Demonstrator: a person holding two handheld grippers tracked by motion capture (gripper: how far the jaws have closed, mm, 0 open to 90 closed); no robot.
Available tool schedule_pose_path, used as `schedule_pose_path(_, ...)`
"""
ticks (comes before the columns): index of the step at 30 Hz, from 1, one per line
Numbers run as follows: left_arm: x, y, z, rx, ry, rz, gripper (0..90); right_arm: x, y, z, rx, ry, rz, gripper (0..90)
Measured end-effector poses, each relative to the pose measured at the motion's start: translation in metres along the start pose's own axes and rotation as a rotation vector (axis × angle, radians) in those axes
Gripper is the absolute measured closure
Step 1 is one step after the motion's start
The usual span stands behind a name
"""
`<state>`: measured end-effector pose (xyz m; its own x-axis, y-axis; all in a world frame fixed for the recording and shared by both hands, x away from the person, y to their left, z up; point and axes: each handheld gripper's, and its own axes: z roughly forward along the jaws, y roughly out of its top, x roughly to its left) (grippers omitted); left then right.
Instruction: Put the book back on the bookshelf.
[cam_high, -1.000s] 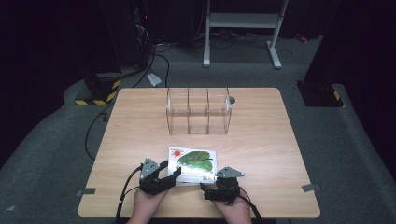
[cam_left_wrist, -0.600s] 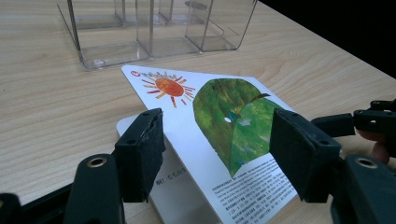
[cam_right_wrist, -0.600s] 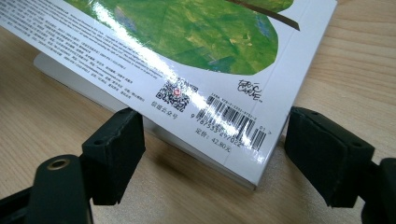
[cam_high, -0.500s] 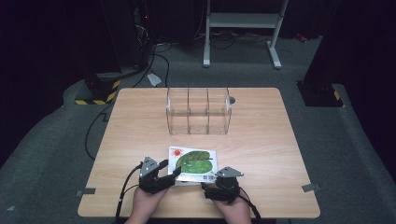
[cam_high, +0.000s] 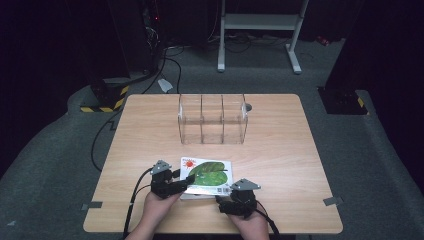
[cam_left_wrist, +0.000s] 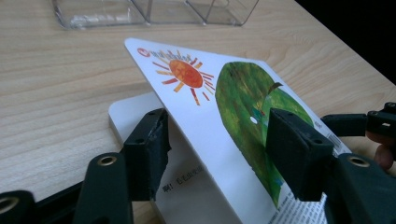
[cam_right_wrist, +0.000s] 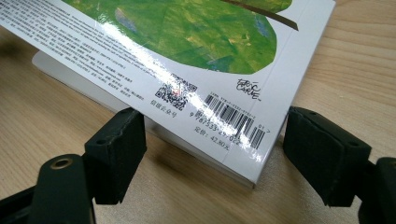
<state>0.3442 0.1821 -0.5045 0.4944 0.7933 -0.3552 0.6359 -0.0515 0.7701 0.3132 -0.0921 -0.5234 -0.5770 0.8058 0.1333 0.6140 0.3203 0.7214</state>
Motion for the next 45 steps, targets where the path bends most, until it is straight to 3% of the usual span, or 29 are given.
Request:
schedule_pose_path(3,0.000,-0.001,0.002,0.016,-0.018,-0.010,44.4,0.001,0.000,0.000,0.001,-0.009,-0.009,21.4)
schedule_pose_path(7,0.002,-0.001,-0.001,0.016,-0.033,0.007,50.6,0.001,0.000,0.000,0.006,-0.015,-0.030,21.5)
schedule_pose_path(11,0.003,-0.003,-0.001,0.026,-0.018,0.053,54.1,0.001,-0.002,-0.003,0.014,0.005,-0.035,22.0)
schedule_pose_path(12,0.003,-0.004,0.000,0.035,-0.014,0.073,54.3,-0.003,-0.004,-0.006,0.012,0.037,-0.008,23.3)
schedule_pose_path(14,0.003,-0.004,0.000,0.035,-0.010,0.084,55.1,-0.004,-0.004,-0.008,0.008,0.047,0.001,23.3)
schedule_pose_path(19,-0.002,-0.008,-0.004,0.023,0.014,0.194,58.0,-0.009,-0.005,-0.011,-0.024,0.045,0.013,24.6)
schedule_pose_path(21,-0.003,-0.009,-0.004,0.019,0.018,0.207,58.7,-0.010,-0.005,-0.011,-0.037,0.044,0.010,25.1)
schedule_pose_path(23,-0.007,-0.011,-0.008,-0.004,0.028,0.269,59.3,-0.010,-0.006,-0.012,-0.055,0.031,-0.003,27.8)
schedule_pose_path(24,-0.007,-0.011,-0.008,-0.004,0.028,0.269,59.6,-0.011,-0.005,-0.012,-0.061,0.029,-0.015,29.9)
schedule_pose_path(26,-0.008,-0.013,-0.010,-0.018,0.029,0.307,60.2,-0.012,-0.005,-0.012,-0.070,0.030,-0.032,32.1)
schedule_pose_path(31,-0.011,-0.014,-0.014,-0.038,0.031,0.356,61.2,-0.014,-0.004,-0.011,-0.085,0.032,-0.022,32.7)
schedule_pose_path(36,-0.016,-0.014,-0.018,-0.067,0.040,0.414,62.3,-0.014,-0.004,-0.009,-0.121,0.020,-0.048,33.2)
schedule_pose_path(39,-0.019,-0.014,-0.021,-0.082,0.036,0.440,63.0,-0.015,-0.004,-0.010,-0.128,0.028,-0.038,33.2)
schedule_pose_path(43,-0.027,-0.015,-0.026,-0.118,0.044,0.503,64.5,-0.018,-0.003,-0.010,-0.148,0.040,-0.011,29.2)
schedule_pose_path(45,-0.028,-0.015,-0.026,-0.122,0.044,0.511,64.5,-0.019,-0.002,-0.010,-0.151,0.045,-0.006,28.7)
